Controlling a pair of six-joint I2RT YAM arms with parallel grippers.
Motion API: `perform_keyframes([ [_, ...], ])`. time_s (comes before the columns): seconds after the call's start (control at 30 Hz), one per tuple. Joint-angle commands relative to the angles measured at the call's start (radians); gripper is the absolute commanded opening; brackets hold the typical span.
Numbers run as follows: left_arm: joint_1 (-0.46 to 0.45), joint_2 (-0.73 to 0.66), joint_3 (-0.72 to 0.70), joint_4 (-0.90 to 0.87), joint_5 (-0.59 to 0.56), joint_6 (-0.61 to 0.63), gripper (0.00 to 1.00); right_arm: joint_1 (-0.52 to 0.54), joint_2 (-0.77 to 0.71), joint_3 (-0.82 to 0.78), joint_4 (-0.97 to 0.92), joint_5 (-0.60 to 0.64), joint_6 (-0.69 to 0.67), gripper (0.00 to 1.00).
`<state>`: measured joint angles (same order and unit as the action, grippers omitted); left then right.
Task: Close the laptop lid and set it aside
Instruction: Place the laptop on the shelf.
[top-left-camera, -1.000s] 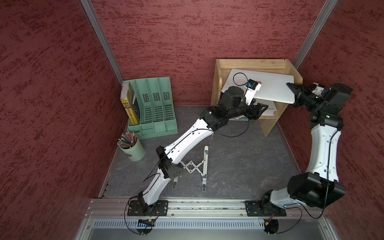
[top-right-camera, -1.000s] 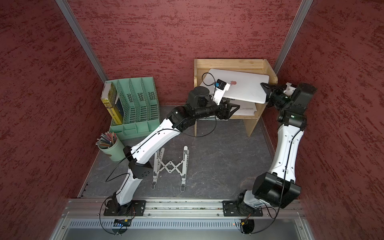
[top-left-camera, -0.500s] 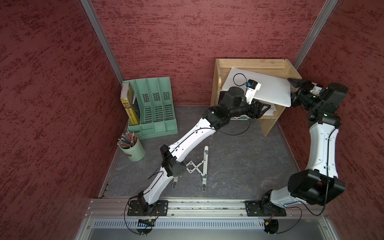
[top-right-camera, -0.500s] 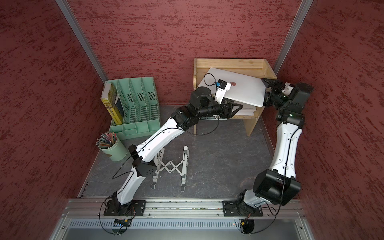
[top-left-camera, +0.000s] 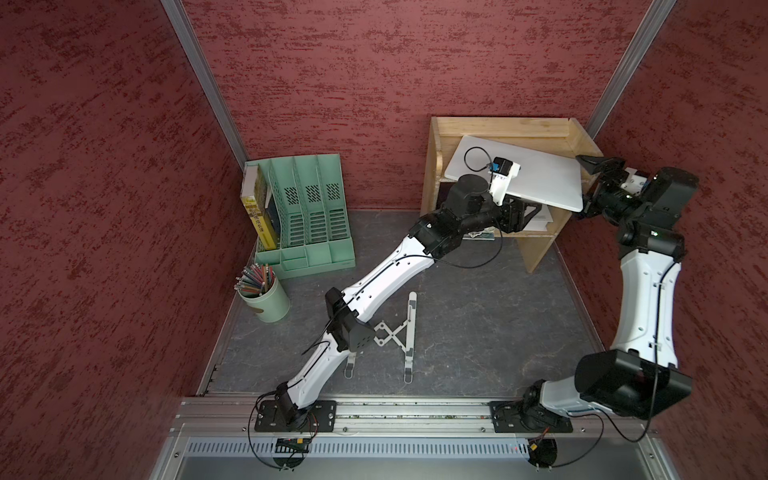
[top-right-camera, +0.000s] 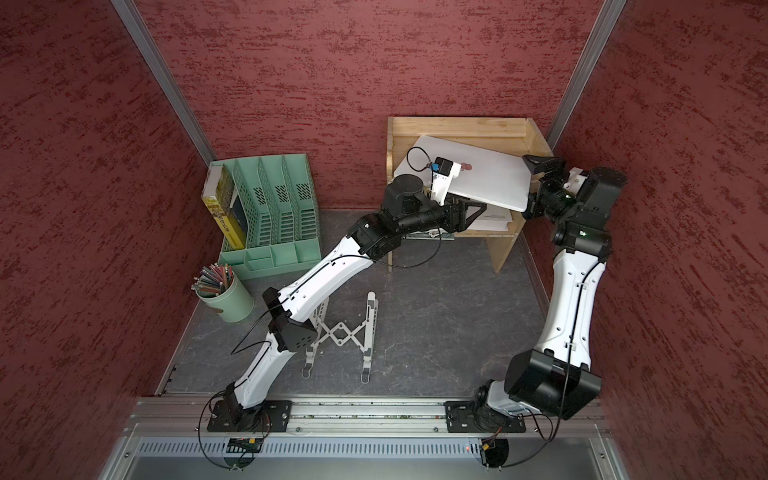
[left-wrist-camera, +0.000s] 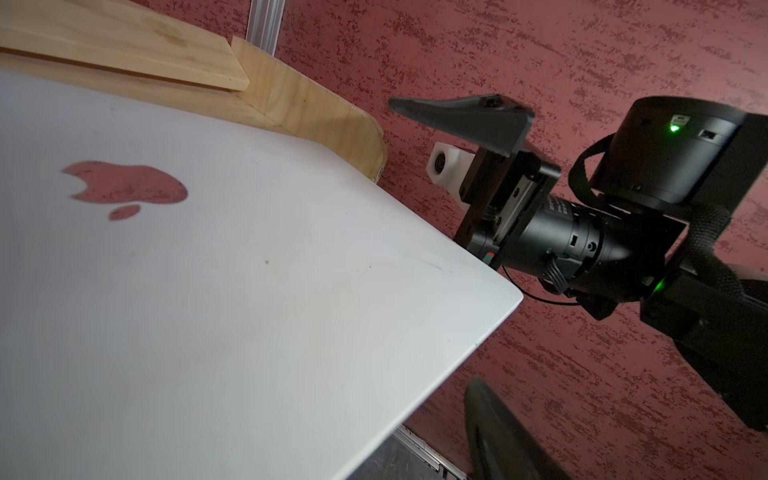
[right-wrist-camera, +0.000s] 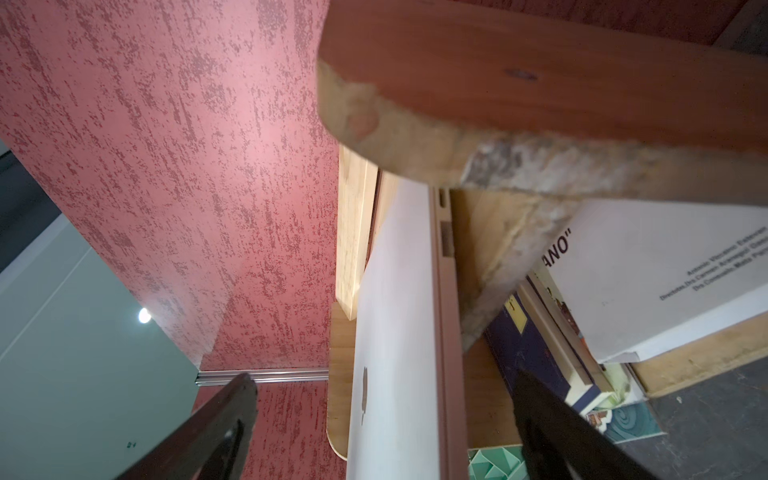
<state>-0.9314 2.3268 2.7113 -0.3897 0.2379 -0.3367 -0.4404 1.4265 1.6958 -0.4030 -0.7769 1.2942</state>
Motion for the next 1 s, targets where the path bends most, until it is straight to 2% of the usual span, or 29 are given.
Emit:
perform_keyframes([
  [0.0,0.017,0.024,0.055,0.113,-0.043,-0.011,0.63,0.022,-0.048,0.019,-0.098,0.022,-0.086,0.98],
  [0.47,0.057,0.081,0.056,0.179,-0.086,-0.142,0.57,0.019,-0.102,-0.024,-0.224,0.077,-0.221,0.99],
  [0.73,0.067,0.106,0.058,0.207,-0.081,-0.166,0.56,0.011,-0.184,-0.062,-0.258,0.138,-0.282,0.98],
  [0.97,0.077,0.117,0.057,0.227,-0.078,-0.180,0.56,0.012,-0.212,-0.024,-0.259,0.118,-0.310,0.98],
])
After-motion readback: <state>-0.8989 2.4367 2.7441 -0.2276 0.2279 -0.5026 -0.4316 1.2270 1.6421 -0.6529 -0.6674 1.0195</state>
